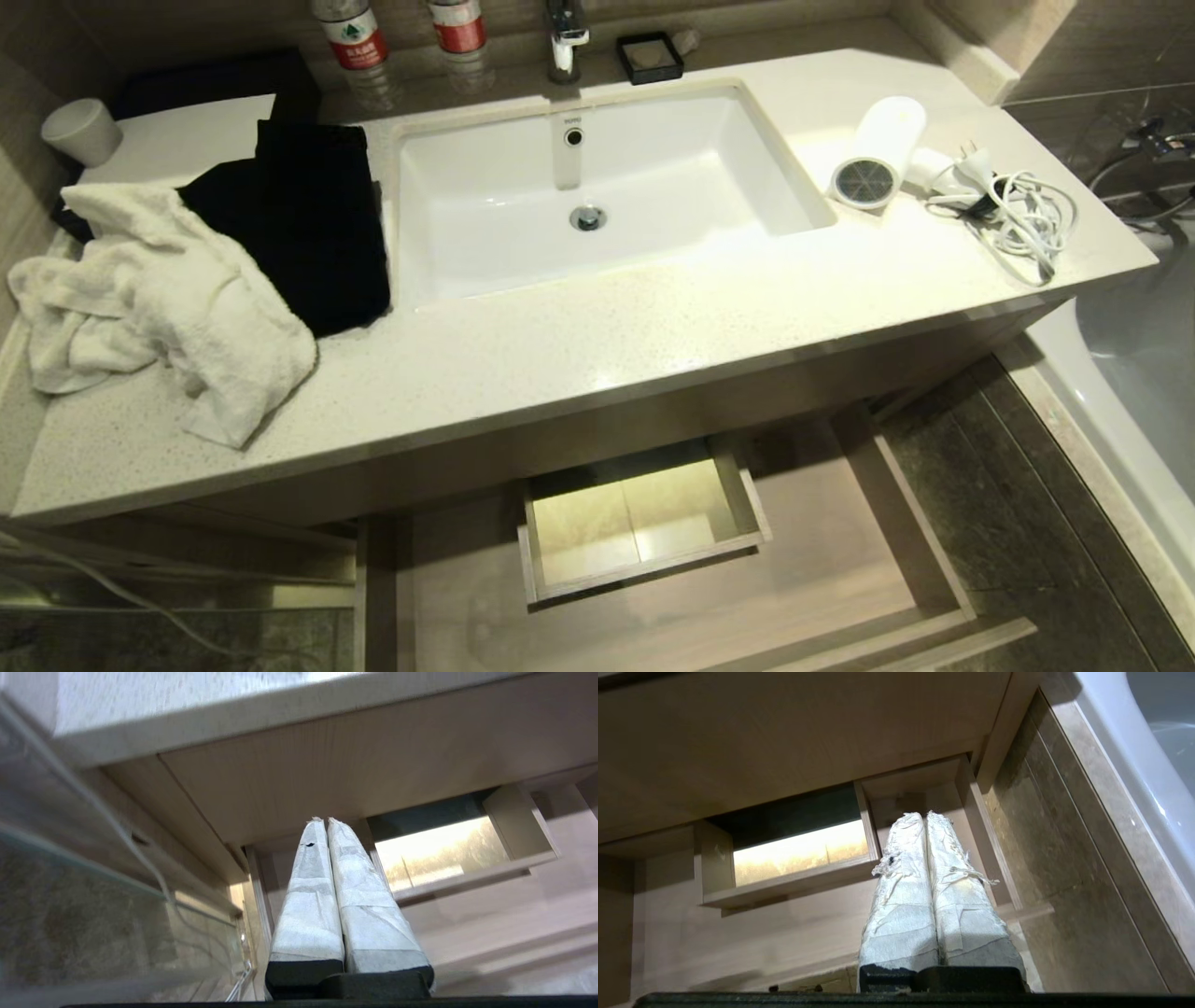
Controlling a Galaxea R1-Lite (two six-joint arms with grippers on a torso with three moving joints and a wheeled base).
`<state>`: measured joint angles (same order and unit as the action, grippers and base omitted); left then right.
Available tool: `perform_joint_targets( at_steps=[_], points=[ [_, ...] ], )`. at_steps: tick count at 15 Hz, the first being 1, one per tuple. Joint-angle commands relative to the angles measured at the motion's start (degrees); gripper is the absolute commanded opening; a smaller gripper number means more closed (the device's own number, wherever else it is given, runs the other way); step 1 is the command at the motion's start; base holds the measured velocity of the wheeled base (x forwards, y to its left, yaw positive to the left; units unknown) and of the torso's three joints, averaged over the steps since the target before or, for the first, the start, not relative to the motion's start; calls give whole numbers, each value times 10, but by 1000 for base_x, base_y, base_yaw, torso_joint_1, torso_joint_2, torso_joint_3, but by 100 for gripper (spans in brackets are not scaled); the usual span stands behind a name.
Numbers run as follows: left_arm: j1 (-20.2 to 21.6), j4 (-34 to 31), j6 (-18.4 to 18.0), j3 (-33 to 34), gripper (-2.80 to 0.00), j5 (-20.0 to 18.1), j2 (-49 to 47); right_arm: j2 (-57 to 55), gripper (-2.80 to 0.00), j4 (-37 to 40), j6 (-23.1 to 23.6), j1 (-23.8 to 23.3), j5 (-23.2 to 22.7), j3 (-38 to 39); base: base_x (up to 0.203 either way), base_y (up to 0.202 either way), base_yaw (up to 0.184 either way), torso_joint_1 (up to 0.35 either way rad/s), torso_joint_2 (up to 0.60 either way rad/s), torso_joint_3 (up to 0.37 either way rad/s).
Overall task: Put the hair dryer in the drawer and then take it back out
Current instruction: Pick up the hairdryer
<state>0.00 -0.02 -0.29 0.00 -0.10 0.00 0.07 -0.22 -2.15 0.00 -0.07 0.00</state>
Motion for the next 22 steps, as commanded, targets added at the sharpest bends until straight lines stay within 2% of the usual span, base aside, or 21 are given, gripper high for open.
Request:
perform_joint_targets(
  at_steps=[1,16,22],
  points=[
    [0,0,0,0,-280,0,0,1,-280,-2,0,0,0,1,0,0,0,348,-181,170],
    [0,0,0,0,-280,0,0,1,-280,2,-2,0,3,1,0,0,0,387,-305,83],
    [0,0,0,0,-280,0,0,1,-280,2,-1,0,2,1,0,0,0,109,-107,3]
  ],
)
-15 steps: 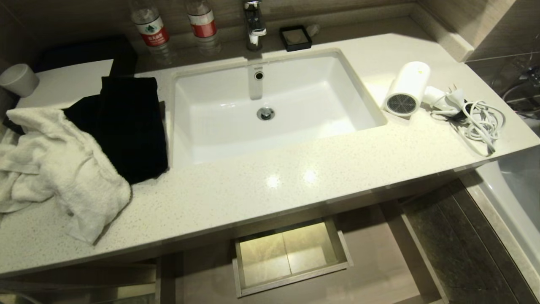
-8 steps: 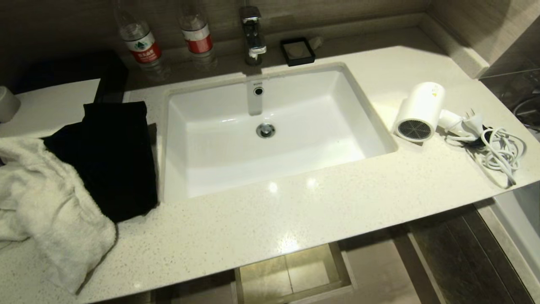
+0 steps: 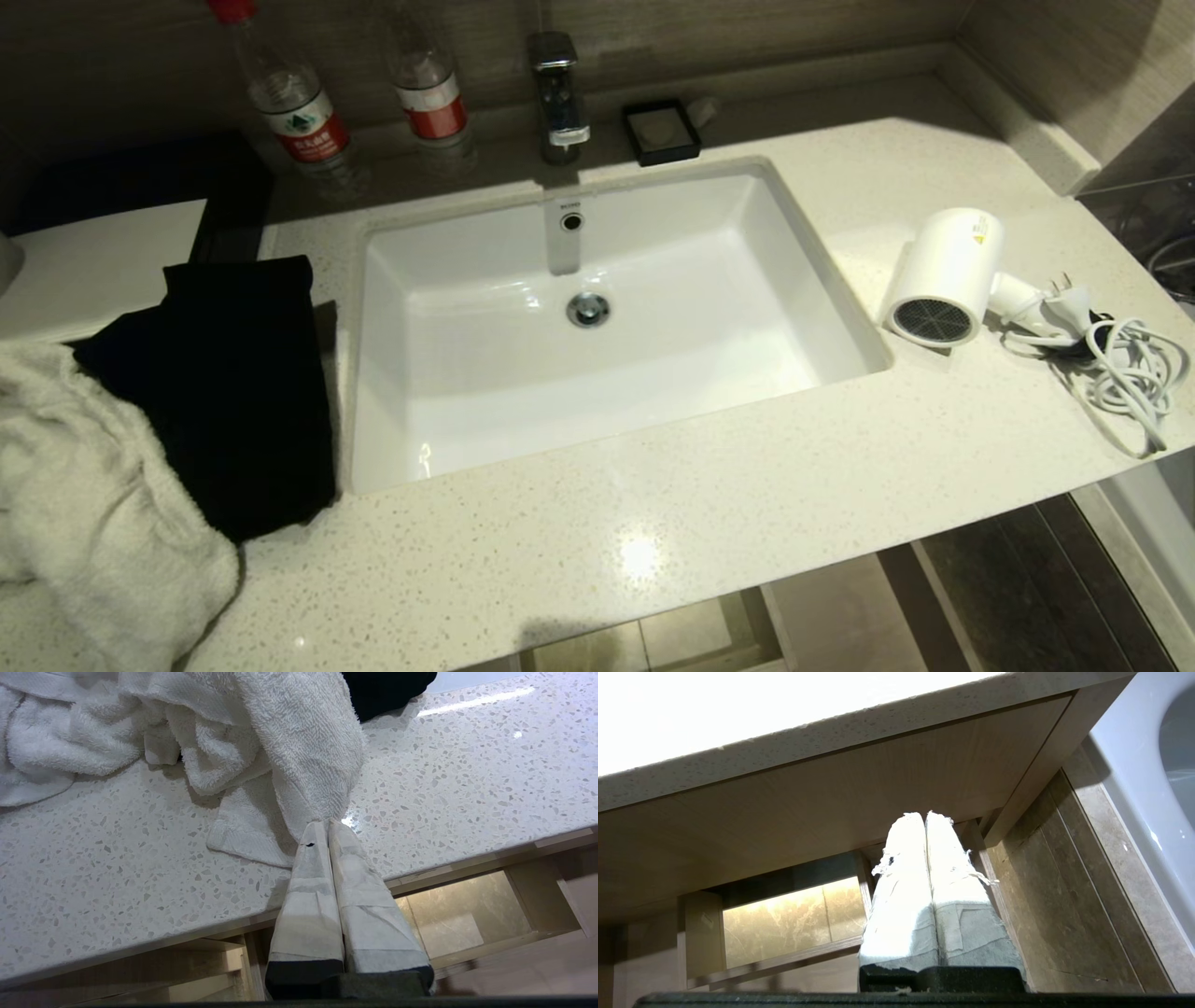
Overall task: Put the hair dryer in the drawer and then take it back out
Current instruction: Pick up the hairdryer
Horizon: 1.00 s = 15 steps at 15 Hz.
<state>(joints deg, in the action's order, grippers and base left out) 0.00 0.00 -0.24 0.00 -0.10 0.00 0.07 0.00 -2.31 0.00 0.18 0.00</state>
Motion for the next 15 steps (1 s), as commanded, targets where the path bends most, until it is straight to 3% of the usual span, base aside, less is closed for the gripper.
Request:
perform_joint_targets(
  at_steps=[1,6,8,10,13,15],
  points=[
    [0,0,0,0,-280,0,0,1,-280,-1,7,0,-2,1,0,0,0,0,0,0],
    [0,0,0,0,-280,0,0,-4,-280,6,21,0,1,-29,0,0,0,0,0,0],
    [0,0,0,0,-280,0,0,-43,-280,53,22,0,1,-143,0,0,0,0,0,0],
    [0,0,0,0,-280,0,1,-115,-280,139,22,0,0,-310,0,0,0,0,0,0],
    [0,0,0,0,-280,0,1,-269,-280,349,23,-1,2,-537,0,0,0,0,0,0],
    [0,0,0,0,-280,0,0,-359,-280,459,24,-1,9,-617,0,0,0,0,0,0]
  ],
)
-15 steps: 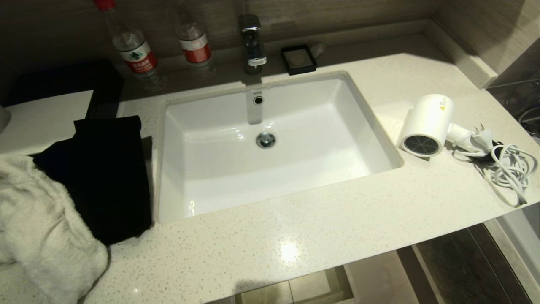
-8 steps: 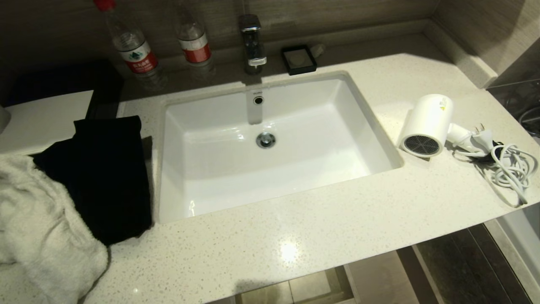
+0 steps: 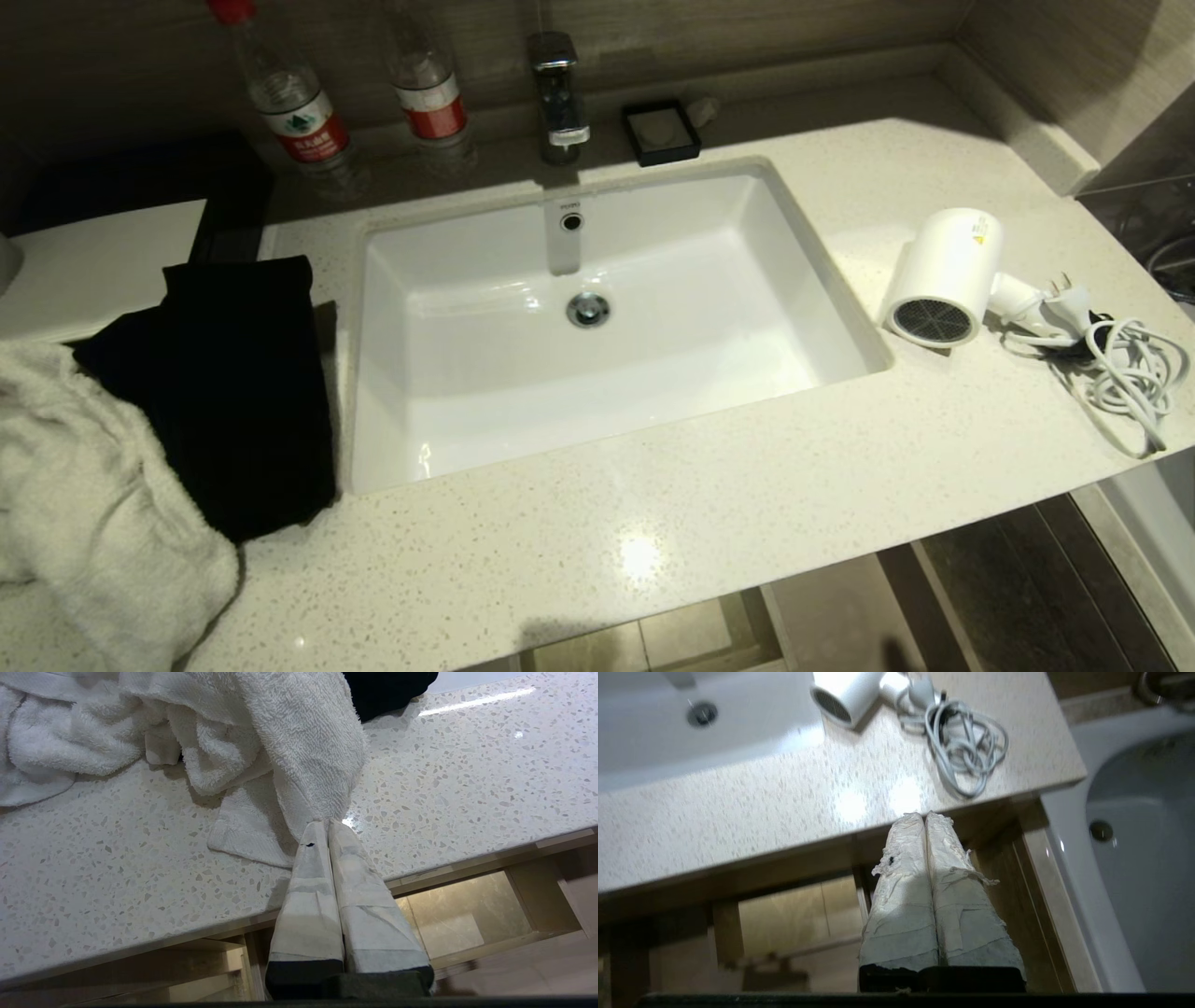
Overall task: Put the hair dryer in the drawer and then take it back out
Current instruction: Pick up the hairdryer
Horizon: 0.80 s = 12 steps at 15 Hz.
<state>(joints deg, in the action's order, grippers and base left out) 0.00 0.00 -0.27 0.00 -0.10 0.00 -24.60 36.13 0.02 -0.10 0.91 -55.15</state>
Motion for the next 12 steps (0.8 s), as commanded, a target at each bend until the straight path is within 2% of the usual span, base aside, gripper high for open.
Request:
perform_joint_targets(
  at_steps=[1,4,8,10,11,12],
  points=[
    [0,0,0,1,-280,0,0,-148,-280,130,1,1,4,-90,0,0,0,0,0,0],
    [0,0,0,0,-280,0,0,-202,-280,147,15,4,25,-84,0,0,0,0,0,0],
    [0,0,0,0,-280,0,0,-294,-280,77,25,-1,30,-59,0,0,0,0,0,0],
    [0,0,0,0,-280,0,1,-344,-280,-1,34,-5,35,-26,0,0,0,0,0,0],
    [0,0,0,0,-280,0,0,-367,0,-25,52,-13,45,-18,0,0,0,0,0,0],
    [0,0,0,0,-280,0,1,-389,0,-42,83,-27,50,-18,0,0,0,0,0,0]
  ],
)
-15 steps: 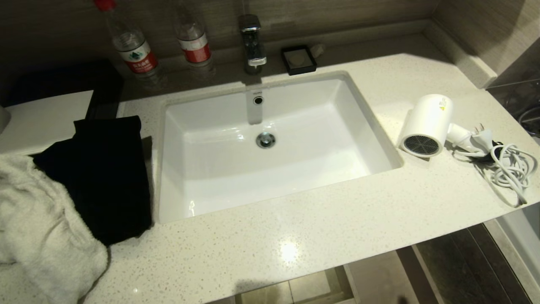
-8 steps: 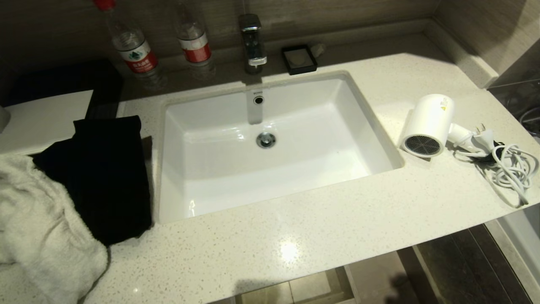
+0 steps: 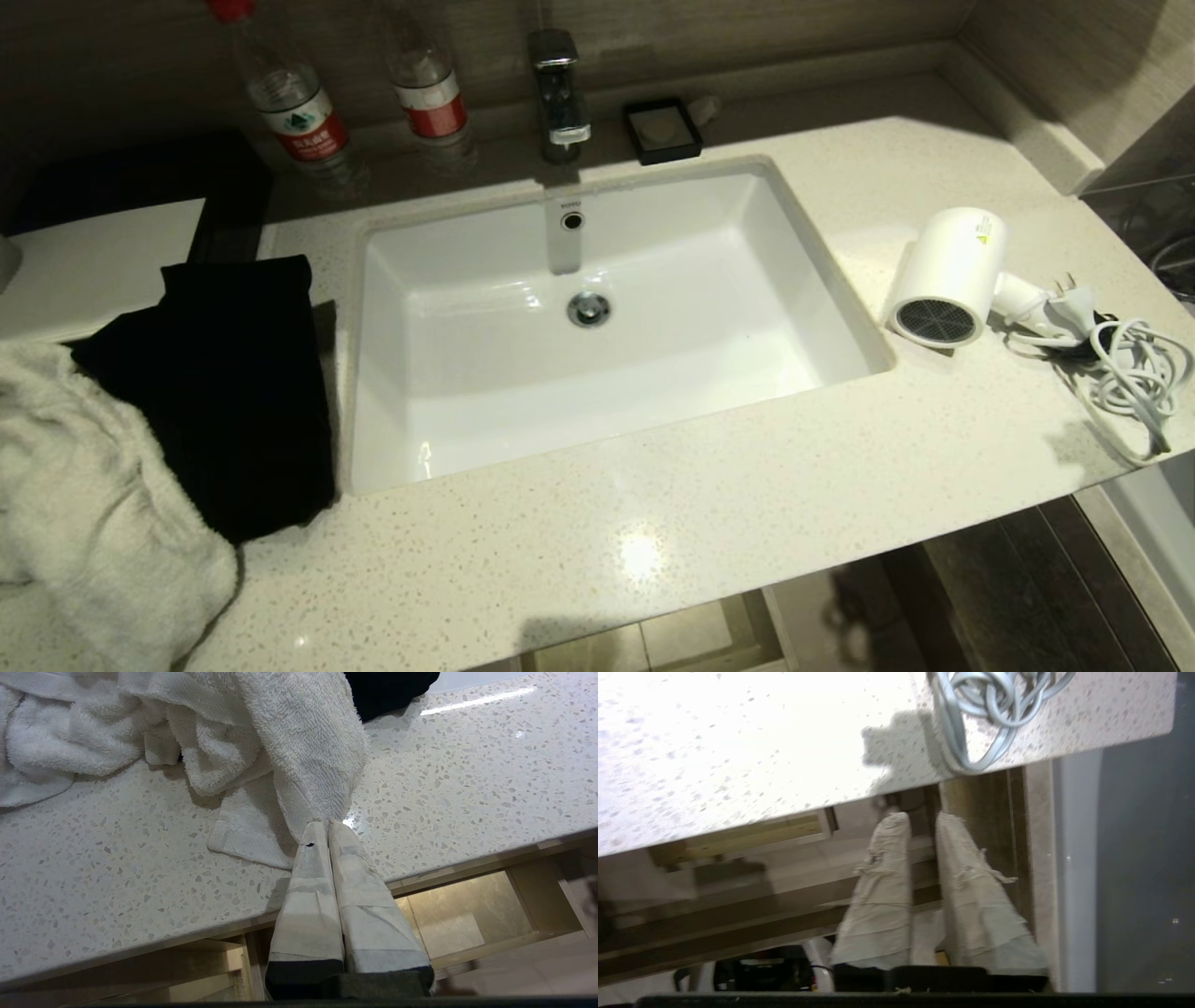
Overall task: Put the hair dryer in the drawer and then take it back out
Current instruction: Pick up the hairdryer
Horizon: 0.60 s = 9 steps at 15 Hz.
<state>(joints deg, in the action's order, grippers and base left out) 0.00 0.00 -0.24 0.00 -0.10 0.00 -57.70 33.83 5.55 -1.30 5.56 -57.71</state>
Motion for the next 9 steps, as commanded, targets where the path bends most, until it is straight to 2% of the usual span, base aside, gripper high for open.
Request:
perform_joint_targets(
  at_steps=[1,3,5,9],
  points=[
    [0,0,0,0,-280,0,1,-80,0,-31,69,-26,5,7,0,0,0,0,0,0],
    [0,0,0,0,-280,0,0,-112,0,-65,152,-40,7,6,0,0,0,0,0,0],
    [0,0,0,0,-280,0,1,-129,0,-117,188,-66,-5,5,0,0,0,0,0,0],
    [0,0,0,0,-280,0,0,-145,0,-182,231,-96,-130,2,0,0,0,0,0,0]
  ],
)
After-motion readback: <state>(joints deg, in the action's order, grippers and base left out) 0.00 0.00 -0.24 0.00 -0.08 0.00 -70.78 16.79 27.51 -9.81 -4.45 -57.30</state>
